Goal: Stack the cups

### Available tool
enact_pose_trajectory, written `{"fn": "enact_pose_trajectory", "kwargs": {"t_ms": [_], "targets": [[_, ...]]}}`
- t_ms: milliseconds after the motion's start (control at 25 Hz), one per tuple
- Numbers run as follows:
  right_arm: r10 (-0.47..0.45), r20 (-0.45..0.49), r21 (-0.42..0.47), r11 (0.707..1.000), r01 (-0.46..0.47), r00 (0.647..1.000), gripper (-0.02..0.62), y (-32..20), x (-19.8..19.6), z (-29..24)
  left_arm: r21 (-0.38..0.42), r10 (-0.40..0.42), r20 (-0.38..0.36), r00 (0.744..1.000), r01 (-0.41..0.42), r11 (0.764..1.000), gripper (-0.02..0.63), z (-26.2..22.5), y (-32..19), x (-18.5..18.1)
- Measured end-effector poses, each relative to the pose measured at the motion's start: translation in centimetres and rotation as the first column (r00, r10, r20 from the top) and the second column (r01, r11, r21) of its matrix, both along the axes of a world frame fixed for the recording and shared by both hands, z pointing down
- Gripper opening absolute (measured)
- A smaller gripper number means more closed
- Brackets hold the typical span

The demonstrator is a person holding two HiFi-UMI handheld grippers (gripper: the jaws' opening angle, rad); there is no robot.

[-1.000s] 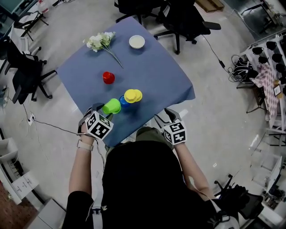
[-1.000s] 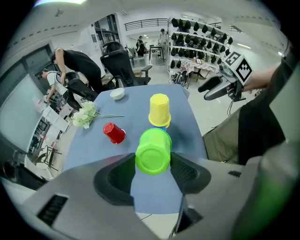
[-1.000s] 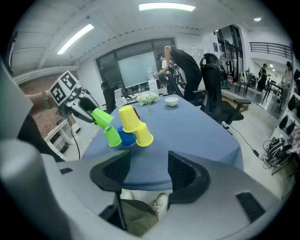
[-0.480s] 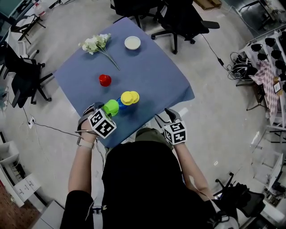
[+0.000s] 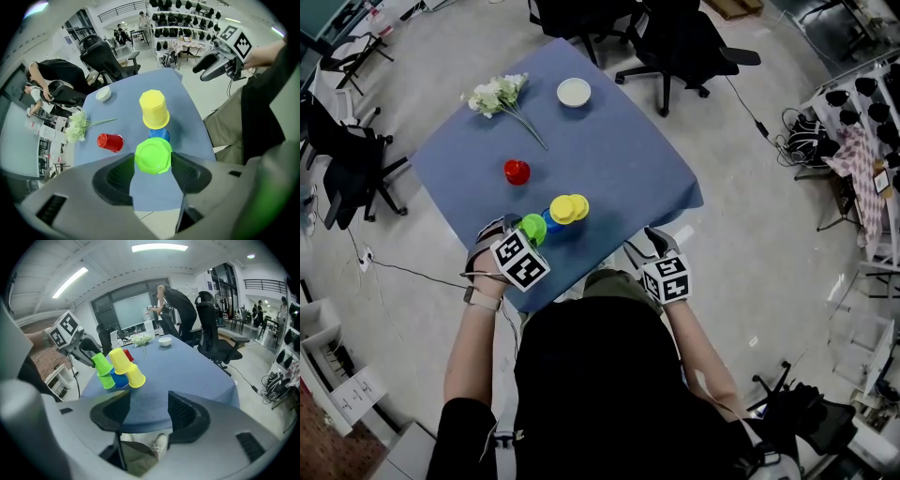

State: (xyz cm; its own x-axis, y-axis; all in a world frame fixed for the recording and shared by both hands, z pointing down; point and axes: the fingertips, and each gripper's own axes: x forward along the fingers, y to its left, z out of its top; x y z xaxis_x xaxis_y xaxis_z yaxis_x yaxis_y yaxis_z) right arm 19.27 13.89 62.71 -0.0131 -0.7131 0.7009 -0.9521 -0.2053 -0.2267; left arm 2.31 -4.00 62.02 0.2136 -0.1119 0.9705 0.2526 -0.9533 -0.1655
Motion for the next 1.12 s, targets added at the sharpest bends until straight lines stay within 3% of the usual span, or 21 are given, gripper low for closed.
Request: {"fn": "enact_pose_trajectory", "kwargs": {"t_ms": [80,320,720,960,1120], "targets": [[0.0,0.0,0.0,1.0,0.0,1.0,0.264,-0.3,-0.2,0.0,0.01,0.002,-0.015,1.0,-0.002,1.0,0.28,-0.1,-0.2,0.1],[-0.025,0.002,0.002,1.0,0.025,1.0,0.264,-1.4,-0.6,0.1,0.012,-0.025,-0.057,0.998,0.026,1.0,0.305,-0.7,-0.8,-0.3],[-0.153,-0.028,0.072,0.985,0.155,0.988,0.264,-7.1,0.5,-2.4,-0.035,-0.218,-0.085,0.972,0.215,0.976,0.305,-0.6,-0.7,-4.3],[-0.26,-0.052,0.145,0.953,0.264,0.964,0.256,-13.6,1.2,-5.1,-0.092,-0.384,-0.105,0.917,0.376,0.922,0.293,0.2,-0.3,-7.6],[-0.367,-0.068,0.162,0.913,0.374,0.928,0.256,-18.6,1.2,-5.9,-0.164,-0.53,-0.143,0.836,0.508,0.846,0.249,0.2,-0.3,-9.2]]}}
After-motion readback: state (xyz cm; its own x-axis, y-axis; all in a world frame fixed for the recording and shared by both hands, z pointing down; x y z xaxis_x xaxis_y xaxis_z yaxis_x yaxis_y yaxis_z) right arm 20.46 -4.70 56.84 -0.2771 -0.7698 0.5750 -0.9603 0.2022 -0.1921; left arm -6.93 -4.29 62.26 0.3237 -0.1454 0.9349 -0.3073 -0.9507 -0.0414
